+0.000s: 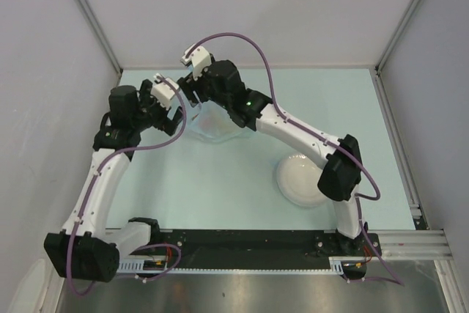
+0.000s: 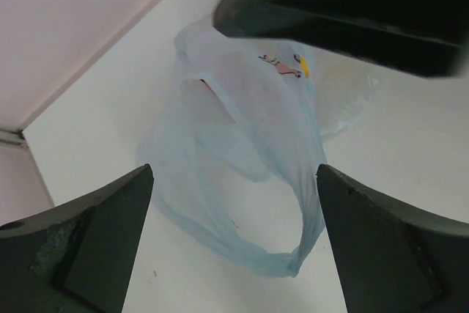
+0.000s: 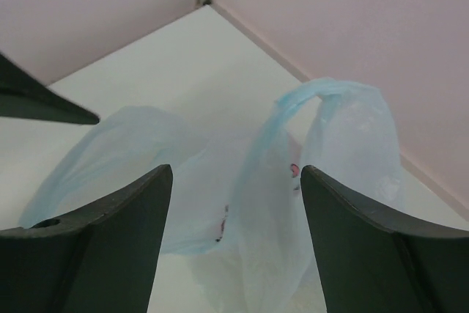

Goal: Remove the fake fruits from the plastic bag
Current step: Pick up the plastic bag at the center of the board.

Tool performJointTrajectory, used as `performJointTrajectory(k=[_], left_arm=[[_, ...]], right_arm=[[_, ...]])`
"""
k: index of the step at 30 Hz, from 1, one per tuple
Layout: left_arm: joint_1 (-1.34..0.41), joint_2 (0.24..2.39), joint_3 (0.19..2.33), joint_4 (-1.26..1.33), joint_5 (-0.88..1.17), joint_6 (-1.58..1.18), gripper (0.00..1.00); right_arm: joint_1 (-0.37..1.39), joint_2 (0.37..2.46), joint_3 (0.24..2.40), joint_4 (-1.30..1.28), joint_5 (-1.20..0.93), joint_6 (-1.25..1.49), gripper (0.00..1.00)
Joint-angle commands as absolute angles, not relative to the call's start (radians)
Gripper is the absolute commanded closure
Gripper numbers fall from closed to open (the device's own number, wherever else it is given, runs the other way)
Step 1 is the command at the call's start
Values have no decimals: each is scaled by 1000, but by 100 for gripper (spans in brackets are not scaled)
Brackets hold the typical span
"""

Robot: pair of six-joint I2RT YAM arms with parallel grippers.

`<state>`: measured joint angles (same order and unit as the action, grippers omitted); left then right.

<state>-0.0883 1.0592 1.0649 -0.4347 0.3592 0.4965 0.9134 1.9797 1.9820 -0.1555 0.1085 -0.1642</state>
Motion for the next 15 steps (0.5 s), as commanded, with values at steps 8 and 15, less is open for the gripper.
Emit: performJointTrajectory(k=[8,15], left_arm=[[-121,1115,1112,-514,410,655,5],[-132,1121,1026,-440,331,678,34]], right_arm=[[865,2065,1982,-52,333,-180,46],[818,1997,1924,-44,308,-184,90]])
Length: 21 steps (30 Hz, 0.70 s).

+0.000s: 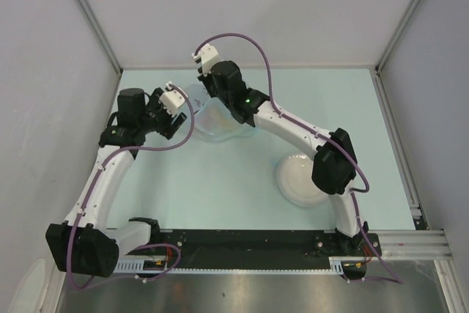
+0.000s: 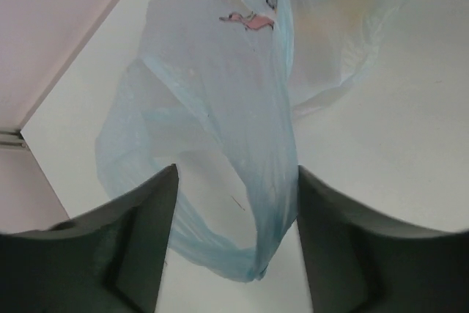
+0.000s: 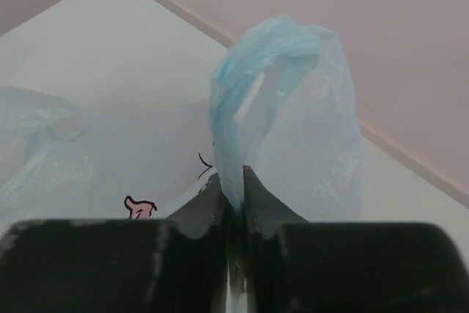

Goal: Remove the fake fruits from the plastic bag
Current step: Pick up the plastic bag at the center of the board.

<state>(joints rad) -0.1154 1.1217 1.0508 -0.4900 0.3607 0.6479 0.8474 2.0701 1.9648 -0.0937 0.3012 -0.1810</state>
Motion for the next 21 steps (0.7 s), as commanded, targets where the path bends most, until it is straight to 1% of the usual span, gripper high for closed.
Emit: performJointTrajectory(k=[1,2,3,5,6,9,10,12,13,14,15,16,18,19,21], left_arm=[[-141,1135,1040,-440,331,677,47],[-155,1153,1052,-443,316,678,56],[-190,1172,1069,-449,308,678,78],[-231,1238,1141,-451,290,664,99],[-268,1258,1204,-436,291,649,100],[-325,1380,1339,-420,316,566,100],[-334,1463,1458,-423,328,498,100],[-341,1569,1601,-455,372,418,100],[-341,1616,1753,-474,388,341,100],[-341,1729,1835,-492,400,307,100],[-341,1780,1920,-524,414,278,100],[-341,1840,2088,-537,442,225,100],[-341,2001,2268,-560,474,190,100],[-341,2050,2440,-558,488,166,100],[-342,2152,2596,-498,500,153,100]], right_arm=[[795,1961,1911,-46,296,-186,100],[781,1944,1898,-52,292,-186,100],[767,1928,1873,-60,282,-187,100],[713,1879,1849,-81,265,-187,100],[691,1862,1836,-89,261,-193,100],[594,1825,1825,-106,262,-206,100],[571,1813,1827,-104,262,-213,100],[493,1806,1827,-84,271,-216,100],[468,1804,1824,-42,279,-218,100],[434,1804,1822,-19,287,-228,100],[420,1807,1822,-11,297,-242,100],[410,1812,1827,62,301,-267,100],[393,1841,1862,106,319,-352,100],[388,1851,1887,135,327,-376,100],[365,1888,1971,155,340,-420,100]])
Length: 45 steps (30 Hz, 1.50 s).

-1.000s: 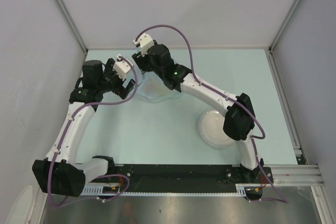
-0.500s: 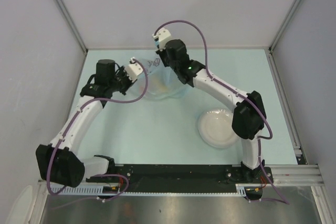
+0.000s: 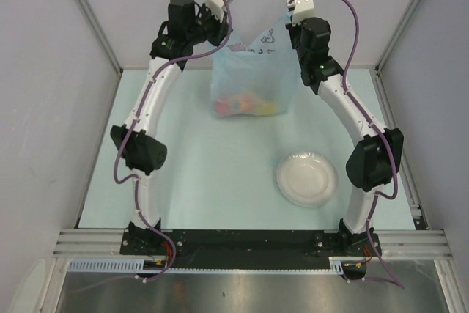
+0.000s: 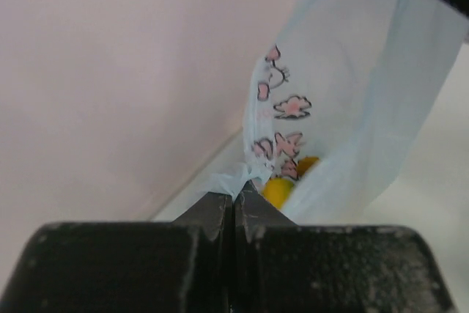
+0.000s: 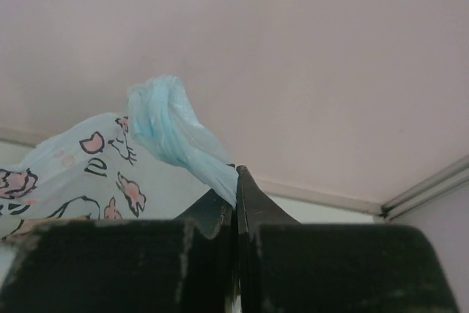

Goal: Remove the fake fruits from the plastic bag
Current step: Pick up the plastic bag at the center of the board, then place the plastic bag at the center of the board, then adjust the plastic bag at the center of the board.

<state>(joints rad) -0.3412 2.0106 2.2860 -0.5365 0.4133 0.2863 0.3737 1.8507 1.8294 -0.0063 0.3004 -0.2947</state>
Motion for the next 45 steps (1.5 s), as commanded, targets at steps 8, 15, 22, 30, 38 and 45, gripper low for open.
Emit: performJointTrajectory(k=[8,15,22,30,38,45], left_arm=[[-423,2060,2482,-264,527,134,100],[-538,1835,2003,-328,563,97,100],[-586,1729,1576,-336,610,-20,100],[-623,1680,1497,-268,630,-120,100],[-673,1692,1588,-294,624,-149,100],[-673,1700,1673,-374,624,-121,100]], right_arm=[[258,1815,2034,140,362,-400,100],[160,1481,1472,88,308,-388,100],[9,1304,1011,-127,244,-291,100],[-18,1102,998,-274,134,-394,18],[213,888,1126,-471,-67,-336,10],[299,1070,1127,-563,-192,-360,61]])
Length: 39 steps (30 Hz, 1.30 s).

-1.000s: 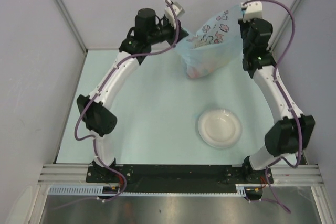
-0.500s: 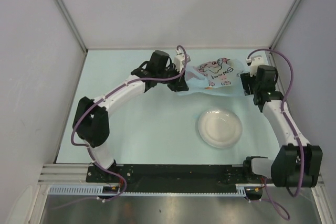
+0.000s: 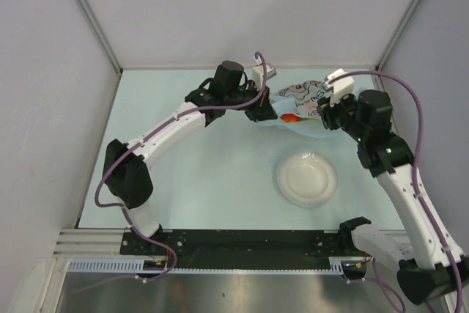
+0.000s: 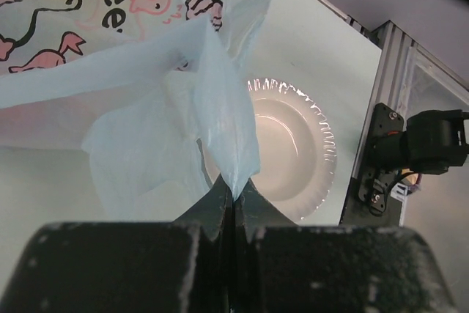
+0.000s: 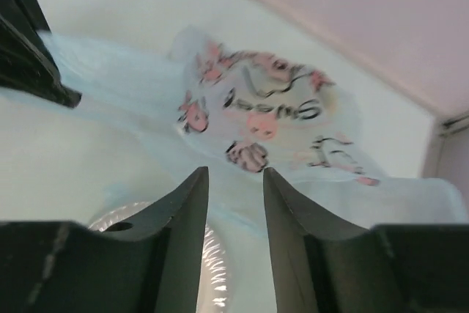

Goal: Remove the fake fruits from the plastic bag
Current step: Adjust the plastic bag at the center of the board.

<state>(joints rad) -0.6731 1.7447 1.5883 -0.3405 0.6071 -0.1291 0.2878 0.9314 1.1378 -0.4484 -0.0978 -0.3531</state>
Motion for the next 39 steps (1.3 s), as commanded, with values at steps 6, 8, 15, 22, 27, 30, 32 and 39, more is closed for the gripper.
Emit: performJointTrajectory(k=[6,8,15,22,27,30,32,39], left_arm=[[-646,1766,1824,-494,653,-95,100],[-629,1781,1870,-503,660,-95,100],[-591,1806,1919,-616,674,-6,100],[-588,1750,1812,-609,577,-6,100],[-569,1778,1862,-615,502,-106,100],[-532,1767,1863,-637,498,-208,100],[-496,1724,1725,-586,544,-299,100],[-518,1677,1526,-471,515,-166,100]], right_arm=[[285,1253,1115,-404,-130,-397,75],[284,1307,1118,-300,-112,-431,75],[264,1498,1120,48,53,-437,79],[357,1556,1118,-85,-105,-275,81],[489,1513,1034,-153,-217,-166,78],[571,1514,1011,-163,-129,-138,78],[577,1529,1015,-150,-140,-144,78],[425,1517,1052,-97,-69,-91,71]])
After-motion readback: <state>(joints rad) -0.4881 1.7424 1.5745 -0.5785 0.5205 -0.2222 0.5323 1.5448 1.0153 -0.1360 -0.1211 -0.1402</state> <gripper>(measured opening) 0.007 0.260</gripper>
